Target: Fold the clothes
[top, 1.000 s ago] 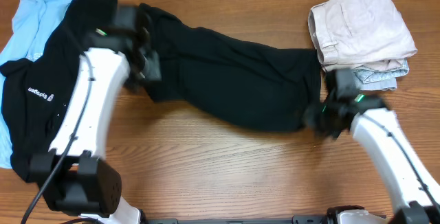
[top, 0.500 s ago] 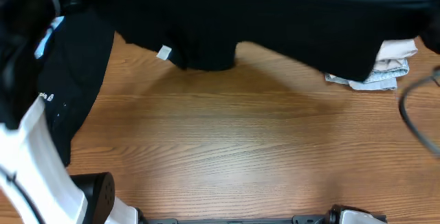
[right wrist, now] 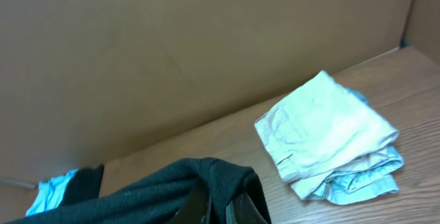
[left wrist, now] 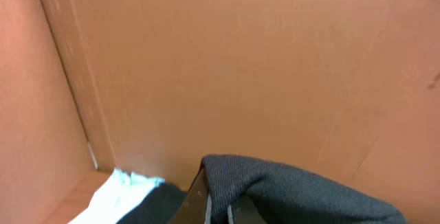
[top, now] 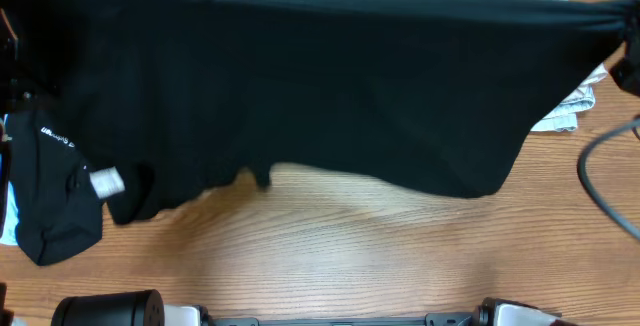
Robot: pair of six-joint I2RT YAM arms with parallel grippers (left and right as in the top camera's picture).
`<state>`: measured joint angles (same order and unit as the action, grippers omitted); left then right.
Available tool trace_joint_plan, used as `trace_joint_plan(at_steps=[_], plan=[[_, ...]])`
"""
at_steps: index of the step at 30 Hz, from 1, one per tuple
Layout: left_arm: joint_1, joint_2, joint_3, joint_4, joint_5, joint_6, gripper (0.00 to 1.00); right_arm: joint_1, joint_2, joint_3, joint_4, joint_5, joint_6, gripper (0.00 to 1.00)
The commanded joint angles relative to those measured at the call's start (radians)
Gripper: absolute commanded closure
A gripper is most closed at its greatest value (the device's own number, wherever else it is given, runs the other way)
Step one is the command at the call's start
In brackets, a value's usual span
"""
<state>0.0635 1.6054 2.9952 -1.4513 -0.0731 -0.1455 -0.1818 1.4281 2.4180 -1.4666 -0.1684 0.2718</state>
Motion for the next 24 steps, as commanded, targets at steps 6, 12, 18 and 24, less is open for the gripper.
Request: trace_joint_plan(at_steps=[6,12,18,24], plan=[[0.026,0.205,-0.097,0.022,-0.119,0.042,0.96,0.031,0.234,0.0,0.055,-0.035,-0.014,0.96],[0.086,0.397,-0.1,0.231,-0.101,0.036,0.96,0.113,0.446,-0.003,0.297,-0.031,-0.018,0.96],[0.131,0.484,-0.1,0.494,-0.028,0.032,0.96,0.151,0.52,-0.002,0.598,-0.035,-0.006,0.96],[0.135,0.444,-0.099,0.63,-0.031,0.039,0.96,0.154,0.512,0.034,0.771,-0.035,0.001,0.96]])
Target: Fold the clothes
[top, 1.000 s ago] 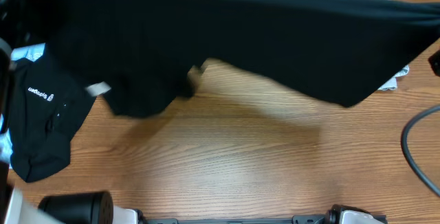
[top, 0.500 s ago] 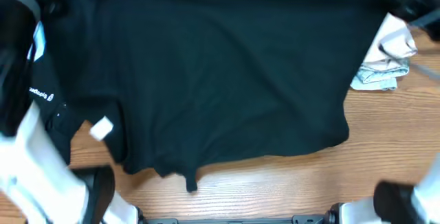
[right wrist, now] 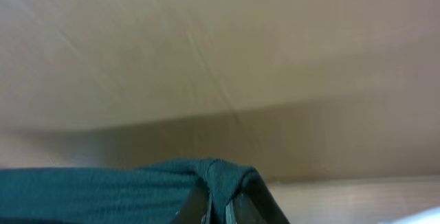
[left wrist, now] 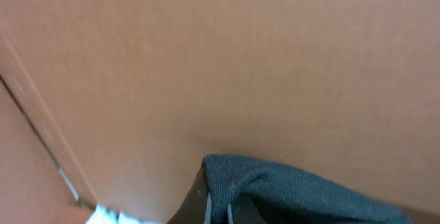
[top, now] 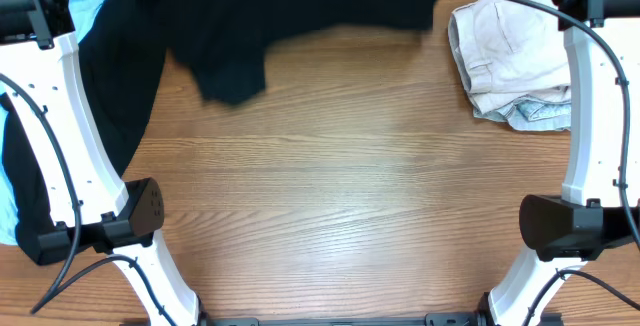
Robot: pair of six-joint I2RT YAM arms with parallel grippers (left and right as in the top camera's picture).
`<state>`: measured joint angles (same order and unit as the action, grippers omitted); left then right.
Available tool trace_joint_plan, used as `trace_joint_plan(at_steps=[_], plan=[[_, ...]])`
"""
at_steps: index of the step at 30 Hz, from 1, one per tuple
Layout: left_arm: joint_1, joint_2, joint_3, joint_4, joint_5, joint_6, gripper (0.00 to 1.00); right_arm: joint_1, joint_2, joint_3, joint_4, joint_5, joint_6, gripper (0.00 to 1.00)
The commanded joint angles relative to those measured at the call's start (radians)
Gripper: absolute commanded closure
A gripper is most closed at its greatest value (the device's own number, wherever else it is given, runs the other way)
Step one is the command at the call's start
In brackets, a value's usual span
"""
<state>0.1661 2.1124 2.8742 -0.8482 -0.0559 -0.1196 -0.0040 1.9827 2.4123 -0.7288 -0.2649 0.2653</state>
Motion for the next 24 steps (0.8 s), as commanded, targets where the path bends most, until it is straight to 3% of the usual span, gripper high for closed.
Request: trace_joint_plan(at_steps=[1,8,15,24], plan=[[0.032,-0.065,0.022,0.021,-0.048,0.02,0.96,-0.023,-0.042,0.039,0.032,0.062,0.007,0.96],[0.032,-0.024,0.014,-0.126,-0.011,0.046,0.96,-0.023,0.054,0.014,-0.071,0.061,0.008,0.96],[0.03,0.065,0.0,-0.452,0.084,0.026,0.96,-0.023,0.174,0.014,-0.214,0.022,0.008,0.96],[0.03,0.08,0.001,-0.779,0.109,0.003,0.96,-0.031,0.15,0.017,-0.477,-0.003,-0.005,0.96]])
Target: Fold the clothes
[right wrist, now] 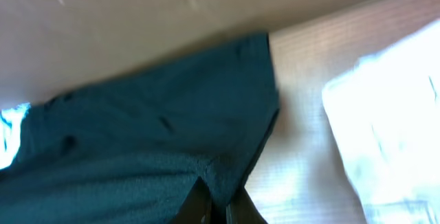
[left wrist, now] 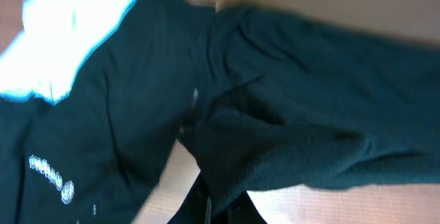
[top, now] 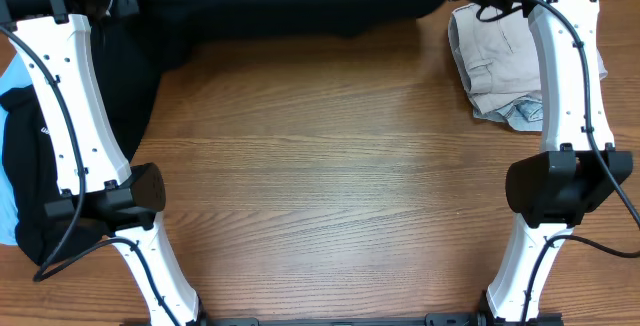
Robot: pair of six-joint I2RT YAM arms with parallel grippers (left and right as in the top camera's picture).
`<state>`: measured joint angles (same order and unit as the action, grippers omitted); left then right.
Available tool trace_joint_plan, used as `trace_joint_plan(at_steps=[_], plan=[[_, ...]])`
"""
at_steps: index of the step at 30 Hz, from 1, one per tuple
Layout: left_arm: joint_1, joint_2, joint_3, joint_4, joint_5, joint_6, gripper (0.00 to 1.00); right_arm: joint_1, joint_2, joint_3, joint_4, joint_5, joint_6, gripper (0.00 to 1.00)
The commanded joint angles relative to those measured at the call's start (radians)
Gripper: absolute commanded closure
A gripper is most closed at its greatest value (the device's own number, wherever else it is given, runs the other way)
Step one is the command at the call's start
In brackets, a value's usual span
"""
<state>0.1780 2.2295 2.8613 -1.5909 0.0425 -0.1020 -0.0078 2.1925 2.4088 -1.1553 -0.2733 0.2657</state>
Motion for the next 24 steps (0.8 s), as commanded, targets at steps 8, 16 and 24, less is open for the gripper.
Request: trace_joint_plan(at_steps=[8,16,24], plan=[[0.012,-0.119,-0.05,-0.099,0.09,0.002,0.96,-0.027,-0.097,0.02,-0.331,0.026,-0.004,0.96],[0.005,-0.323,-0.426,-0.099,0.065,0.0,0.96,0.0,-0.148,0.006,-0.539,0.217,0.038,0.96],[0.005,-0.452,-0.824,-0.098,0.032,-0.011,0.96,0.033,-0.394,-0.278,-0.535,0.273,0.137,0.96]])
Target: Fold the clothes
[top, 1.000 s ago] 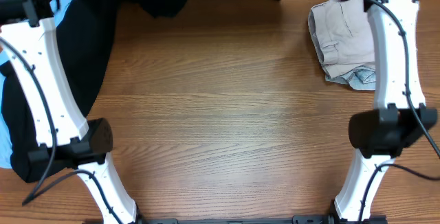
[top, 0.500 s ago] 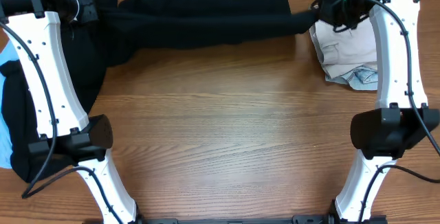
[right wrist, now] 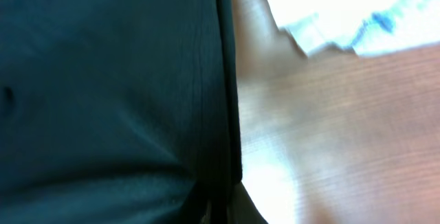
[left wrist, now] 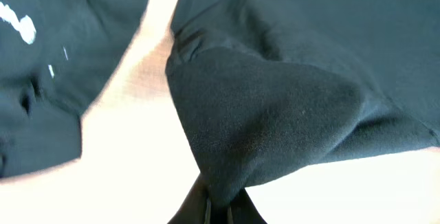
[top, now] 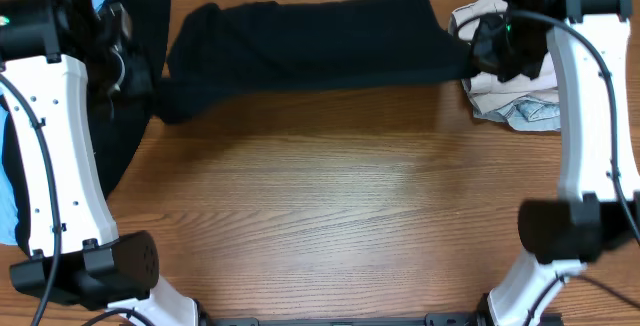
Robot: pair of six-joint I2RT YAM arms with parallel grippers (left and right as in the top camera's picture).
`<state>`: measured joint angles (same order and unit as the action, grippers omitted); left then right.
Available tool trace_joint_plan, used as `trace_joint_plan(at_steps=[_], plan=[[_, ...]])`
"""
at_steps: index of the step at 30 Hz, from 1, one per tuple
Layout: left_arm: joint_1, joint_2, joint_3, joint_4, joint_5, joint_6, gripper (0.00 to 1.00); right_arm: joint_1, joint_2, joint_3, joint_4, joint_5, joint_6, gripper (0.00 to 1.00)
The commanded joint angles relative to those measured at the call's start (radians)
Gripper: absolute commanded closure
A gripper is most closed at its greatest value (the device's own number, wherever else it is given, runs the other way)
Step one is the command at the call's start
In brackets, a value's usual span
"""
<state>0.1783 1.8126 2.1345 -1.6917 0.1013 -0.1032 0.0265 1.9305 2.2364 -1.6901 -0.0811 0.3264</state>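
A black garment (top: 310,41) lies stretched in a band across the far part of the wooden table (top: 330,196). My left gripper (top: 140,96) is shut on its left end, pinching a bunched fold (left wrist: 261,121) seen in the left wrist view. At the right end my right gripper (top: 480,61) is shut on the garment's edge (right wrist: 206,114), next to the pale folded clothes. Both sets of fingertips are mostly covered by cloth.
A pile of pale beige and light blue folded clothes (top: 515,96) sits at the far right. More dark clothing with white print (top: 120,156) and a light blue piece (top: 8,196) lie along the left edge. A cardboard wall runs behind the table.
Both grippers have come nearer to me and lower, and the black garment now lies spread flat over the far table instead of bunched against the back wall.
First both grippers held the black garment high, spread wide and filling the overhead view. Then it was at the back of the table, hanging from the raised grippers. Later it was bunched along the back wall, and now it lies laid out on the table, still gripped at both ends.
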Motion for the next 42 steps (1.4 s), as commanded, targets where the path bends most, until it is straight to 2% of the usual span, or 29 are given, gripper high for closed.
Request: trace_joint_plan(at_steps=[1,8,12,16,23,29,36,42], plan=[[0.005,-0.043,-0.137,0.007,-0.025,-0.011,0.96,-0.002,-0.177,-0.174,0.01,0.089,0.099,0.96],[-0.003,-0.103,-0.389,0.07,-0.043,-0.032,0.96,-0.002,-0.456,-0.653,0.154,0.063,0.142,0.96],[-0.003,-0.143,-0.539,0.111,-0.041,-0.033,0.96,-0.003,-0.52,-0.875,0.207,0.038,0.143,0.96],[-0.006,-0.199,-0.687,0.165,0.003,-0.043,0.96,-0.003,-0.521,-1.014,0.235,-0.004,0.151,0.96],[-0.07,-0.275,-0.832,0.21,0.055,-0.089,0.96,-0.003,-0.521,-1.062,0.225,-0.027,0.203,0.96],[-0.161,-0.383,-0.915,0.248,-0.02,-0.205,0.96,-0.003,-0.558,-1.128,0.224,-0.025,0.249,0.96],[-0.106,-0.558,-0.996,0.258,-0.103,-0.294,0.96,-0.018,-0.649,-1.257,0.283,-0.045,0.282,0.96],[-0.093,-0.564,-1.014,0.317,-0.132,-0.294,0.96,-0.055,-0.649,-1.257,0.364,-0.045,0.296,0.96]])
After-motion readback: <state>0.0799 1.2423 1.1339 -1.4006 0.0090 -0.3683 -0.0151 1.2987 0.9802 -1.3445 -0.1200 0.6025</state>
